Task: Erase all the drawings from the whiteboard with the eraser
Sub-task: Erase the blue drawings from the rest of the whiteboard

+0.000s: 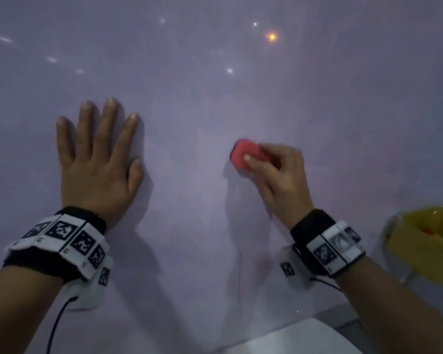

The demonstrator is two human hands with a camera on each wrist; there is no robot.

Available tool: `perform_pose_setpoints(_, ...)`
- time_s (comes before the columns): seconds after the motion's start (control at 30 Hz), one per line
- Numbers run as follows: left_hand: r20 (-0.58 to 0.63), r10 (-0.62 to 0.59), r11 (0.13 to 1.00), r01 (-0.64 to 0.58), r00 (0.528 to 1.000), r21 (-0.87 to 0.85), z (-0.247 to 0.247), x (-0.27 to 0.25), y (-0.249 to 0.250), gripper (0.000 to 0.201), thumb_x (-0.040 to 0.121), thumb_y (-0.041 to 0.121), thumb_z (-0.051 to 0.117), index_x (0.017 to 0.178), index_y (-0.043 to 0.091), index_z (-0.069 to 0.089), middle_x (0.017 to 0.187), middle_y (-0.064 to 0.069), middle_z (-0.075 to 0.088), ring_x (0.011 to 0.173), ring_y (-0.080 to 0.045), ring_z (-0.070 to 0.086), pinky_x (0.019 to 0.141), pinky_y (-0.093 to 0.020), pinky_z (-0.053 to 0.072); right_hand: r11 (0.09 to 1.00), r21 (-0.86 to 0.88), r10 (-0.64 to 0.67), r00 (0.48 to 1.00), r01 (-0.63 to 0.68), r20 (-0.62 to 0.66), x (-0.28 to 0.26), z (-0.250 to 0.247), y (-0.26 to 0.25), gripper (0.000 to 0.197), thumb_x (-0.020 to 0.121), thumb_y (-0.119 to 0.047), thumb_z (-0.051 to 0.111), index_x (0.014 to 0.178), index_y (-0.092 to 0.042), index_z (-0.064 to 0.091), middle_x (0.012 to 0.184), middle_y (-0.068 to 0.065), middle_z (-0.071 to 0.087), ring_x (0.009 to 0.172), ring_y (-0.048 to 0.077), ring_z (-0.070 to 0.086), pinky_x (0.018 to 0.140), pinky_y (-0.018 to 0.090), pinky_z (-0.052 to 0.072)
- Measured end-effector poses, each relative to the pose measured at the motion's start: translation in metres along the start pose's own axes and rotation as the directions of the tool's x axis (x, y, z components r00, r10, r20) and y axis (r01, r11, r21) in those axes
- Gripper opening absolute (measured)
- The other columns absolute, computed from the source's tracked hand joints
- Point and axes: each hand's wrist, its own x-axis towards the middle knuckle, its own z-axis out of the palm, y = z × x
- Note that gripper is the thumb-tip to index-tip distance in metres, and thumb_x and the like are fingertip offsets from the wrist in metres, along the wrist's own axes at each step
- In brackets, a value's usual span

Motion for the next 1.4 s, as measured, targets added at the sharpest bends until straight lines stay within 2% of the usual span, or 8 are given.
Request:
perform_pose_setpoints(0.13, 0.017, -0.028, 0.998, 0.029, 0.999, -0.050, 0.007, -0.001, -0.003, 0.054, 0.099, 0.040, 0.017, 0.150, 0.029, 0.001, 0.155, 0.010, -0.016, 0.142, -0.016, -0.015, 0.110, -0.065, 0.008, 0.998, -0.019, -0.058, 0.971, 0.055, -0.231, 0.010, 0.017, 0.004, 0.019, 0.092, -0.023, 0.058, 0.110, -0.019, 0.061, 0.111, 0.007, 0.046, 0.097, 0.024, 0.043, 0.092, 0.020, 0.035)
perform_pose_setpoints(0.27, 0.019, -0.032, 0.995, 0.034, 0.999, -0.094, 0.009, 0.001, -0.004, 0.053, 0.099, 0.041, 0.016, 0.149, 0.036, -0.001, 0.153, 0.014, -0.017, 0.140, -0.033, 0.003, 0.106, -0.068, 0.018, 0.988, 0.139, -0.092, 0.978, 0.066, 0.189, -0.112, 0.051, -0.004, 0.031, 0.092, -0.047, 0.050, 0.099, -0.022, 0.068, 0.096, -0.006, 0.057, 0.086, 0.010, 0.051, 0.087, 0.041, 0.048)
perform_pose_setpoints(0.47, 0.006, -0.045, 0.998, 0.045, 0.999, -0.049, 0.005, -0.002, -0.002, 0.053, 0.099, 0.037, 0.019, 0.149, 0.034, 0.001, 0.149, -0.003, 0.006, 0.139, -0.046, 0.014, 0.105, -0.066, 0.021, 0.707, 0.201, -0.696, 0.616, 0.678, 0.368, -0.223, 0.067, 0.033, 0.020, 0.093, -0.006, 0.044, 0.101, -0.019, 0.056, 0.109, 0.006, 0.048, 0.091, 0.020, 0.055, 0.081, 0.033, 0.048)
perform_pose_setpoints(0.63, 0.013, -0.101, 0.992, 0.102, 0.995, -0.079, 0.009, -0.003, -0.003, 0.054, 0.097, 0.038, 0.019, 0.148, 0.037, 0.001, 0.152, 0.004, -0.004, 0.142, -0.038, 0.012, 0.107, -0.063, 0.022, 0.860, -0.057, -0.503, 0.862, 0.507, 0.067, -0.144, 0.047, 0.035, 0.021, 0.097, -0.017, 0.045, 0.113, -0.028, 0.053, 0.116, 0.004, 0.047, 0.101, 0.021, 0.048, 0.089, 0.034, 0.036)
perform_pose_setpoints(0.77, 0.014, -0.129, 0.986, 0.130, 0.992, -0.100, 0.014, -0.006, -0.003, 0.053, 0.097, 0.041, 0.016, 0.149, 0.037, 0.003, 0.152, 0.008, -0.003, 0.142, -0.038, 0.011, 0.108, -0.063, 0.020, 0.914, -0.001, -0.406, 0.914, 0.406, -0.005, -0.160, 0.064, 0.025, 0.018, 0.096, -0.022, 0.048, 0.110, -0.031, 0.053, 0.114, 0.002, 0.046, 0.099, 0.021, 0.047, 0.083, 0.035, 0.038)
perform_pose_setpoints(0.97, 0.025, -0.130, 0.982, 0.132, 0.991, -0.138, 0.017, -0.005, -0.010, 0.055, 0.096, 0.047, 0.012, 0.149, 0.033, 0.006, 0.154, -0.016, 0.016, 0.142, -0.039, 0.009, 0.107, -0.066, 0.016, 0.659, 0.248, -0.717, 0.495, 0.710, 0.490, -0.291, 0.087, 0.043, 0.017, 0.092, -0.013, 0.049, 0.082, -0.026, 0.054, 0.100, -0.006, 0.061, 0.085, 0.016, 0.060, 0.083, 0.029, 0.040)
perform_pose_setpoints(1.07, 0.027, -0.112, 0.984, 0.115, 0.993, -0.138, 0.019, -0.004, -0.012, 0.056, 0.096, 0.047, 0.012, 0.149, 0.032, 0.006, 0.155, -0.014, 0.014, 0.142, -0.040, 0.010, 0.107, -0.067, 0.016, 0.634, 0.266, -0.726, 0.440, 0.726, 0.529, -0.295, 0.088, 0.046, 0.021, 0.092, -0.014, 0.051, 0.076, -0.027, 0.055, 0.096, -0.006, 0.061, 0.081, 0.016, 0.060, 0.082, 0.028, 0.040)
perform_pose_setpoints(1.4, -0.089, -0.046, 0.999, 0.048, 0.995, 0.017, 0.003, -0.001, 0.000, 0.057, 0.096, 0.037, 0.024, 0.150, 0.020, 0.013, 0.157, 0.006, -0.005, 0.145, -0.018, -0.006, 0.116, -0.045, -0.004, 0.940, -0.077, -0.337, 0.940, 0.332, -0.052, 0.025, -0.015, 0.050, 0.020, 0.089, -0.034, 0.062, 0.108, -0.029, 0.059, 0.104, 0.001, 0.059, 0.090, 0.013, 0.048, 0.082, 0.041, 0.042)
